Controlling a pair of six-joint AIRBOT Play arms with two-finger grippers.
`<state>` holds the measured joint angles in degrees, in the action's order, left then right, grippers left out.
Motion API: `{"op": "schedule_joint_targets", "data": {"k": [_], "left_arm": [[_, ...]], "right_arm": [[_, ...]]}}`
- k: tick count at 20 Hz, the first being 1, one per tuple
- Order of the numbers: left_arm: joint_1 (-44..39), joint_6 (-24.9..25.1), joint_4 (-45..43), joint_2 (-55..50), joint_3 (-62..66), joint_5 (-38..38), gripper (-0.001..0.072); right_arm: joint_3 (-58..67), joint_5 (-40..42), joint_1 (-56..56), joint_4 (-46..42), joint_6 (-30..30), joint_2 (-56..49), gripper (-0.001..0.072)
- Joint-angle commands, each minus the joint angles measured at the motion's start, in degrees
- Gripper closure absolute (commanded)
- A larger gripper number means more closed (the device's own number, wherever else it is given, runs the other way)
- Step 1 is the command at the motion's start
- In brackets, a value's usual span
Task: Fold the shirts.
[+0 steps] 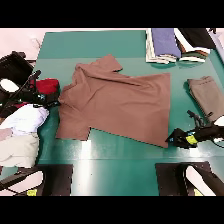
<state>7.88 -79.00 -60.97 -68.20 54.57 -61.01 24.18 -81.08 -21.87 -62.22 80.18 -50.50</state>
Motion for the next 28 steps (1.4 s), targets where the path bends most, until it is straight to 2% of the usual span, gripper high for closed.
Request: {"op": "schedule_joint_targets", "data": {"k": [1,7,8,9,10,11,14,17,22,25,28], "left_arm": [[0.0,0.0,0.0,0.1,0.1,-0.1,0.0683],[0.0,0.1,0.0,0.1,0.1,-1.4,0.0683],[0.0,0.2,0.0,0.2,0.1,-1.5,0.0683],[0.0,0.3,0.0,0.2,0.1,-1.6,0.0683],[0.0,0.3,0.0,0.2,0.1,-1.6,0.0683],[0.0,0.3,0.0,0.4,0.1,-1.6,0.0683],[0.0,0.2,-0.2,3.9,0.9,-1.5,0.0684],[0.0,0.0,-0.3,10.5,7.6,-2.5,0.0683],[0.0,-2.0,-0.2,19.9,31.4,-3.8,0.0683],[0.0,-2.5,-0.3,21.4,50.9,-4.9,0.0683],[0.0,-3.5,-0.3,21.4,66.3,-2.8,0.0684]], "right_arm": [[-1.7,5.1,8.2,2.3,3.5,0.1,0.0268],[-1.7,6.6,15.8,2.2,5.5,0.1,0.0289],[-1.7,6.5,16.3,2.2,5.5,0.1,0.0365],[-1.7,6.5,17.2,2.2,5.4,0.1,0.0527],[-1.7,6.6,18.3,2.2,5.2,0.1,0.0591],[-1.7,6.5,19.5,2.2,4.8,0.2,0.0698],[-0.7,6.1,21.5,2.1,4.2,3.0,0.0695],[9.6,4.3,20.9,2.1,4.2,9.7,0.0695],[42.7,1.9,10.5,2.1,4.1,15.3,0.0695],[64.2,-1.8,0.8,2.3,1.2,12.7,0.0695],[86.0,-6.8,-7.4,2.2,-0.2,6.5,0.0696]]}}
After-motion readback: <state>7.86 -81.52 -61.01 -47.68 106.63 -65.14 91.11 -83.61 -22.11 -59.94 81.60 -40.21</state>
